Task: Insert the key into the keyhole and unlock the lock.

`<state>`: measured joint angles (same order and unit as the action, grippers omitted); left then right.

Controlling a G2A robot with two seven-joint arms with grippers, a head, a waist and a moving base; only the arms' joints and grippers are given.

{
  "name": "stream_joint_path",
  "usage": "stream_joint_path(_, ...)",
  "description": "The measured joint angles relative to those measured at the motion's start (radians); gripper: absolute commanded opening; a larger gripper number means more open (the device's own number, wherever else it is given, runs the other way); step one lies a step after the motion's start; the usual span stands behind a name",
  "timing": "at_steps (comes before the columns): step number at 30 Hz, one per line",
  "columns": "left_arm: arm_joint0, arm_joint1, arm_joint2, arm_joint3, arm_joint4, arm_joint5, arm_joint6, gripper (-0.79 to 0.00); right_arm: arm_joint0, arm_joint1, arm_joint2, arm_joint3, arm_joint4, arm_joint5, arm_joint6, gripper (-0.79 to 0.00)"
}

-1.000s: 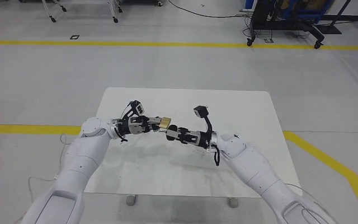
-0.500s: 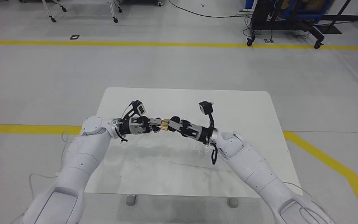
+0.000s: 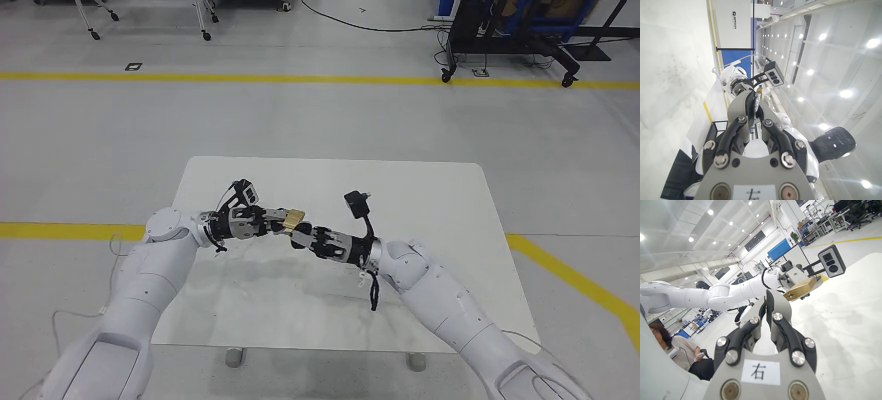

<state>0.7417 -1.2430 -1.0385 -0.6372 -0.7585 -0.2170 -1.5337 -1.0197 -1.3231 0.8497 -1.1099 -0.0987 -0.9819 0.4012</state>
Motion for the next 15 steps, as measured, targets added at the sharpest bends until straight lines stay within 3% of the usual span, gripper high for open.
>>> stream_joint_path(5, -0.002, -0.002, 0.004, -0.003, 0.008, -0.005, -0.002, -0.785, -0.005, -0.007, 0.017, -0.006, -0.091, 0.024, -0.094, -0.785)
stream_joint_path(15, 0.000, 0.002, 0.013, -0.015, 0.010, -0.012, -0.002, -0.785, -0.001, -0.017, 0.042, 0.028, -0.132, -0.001, -0.205, -0.785)
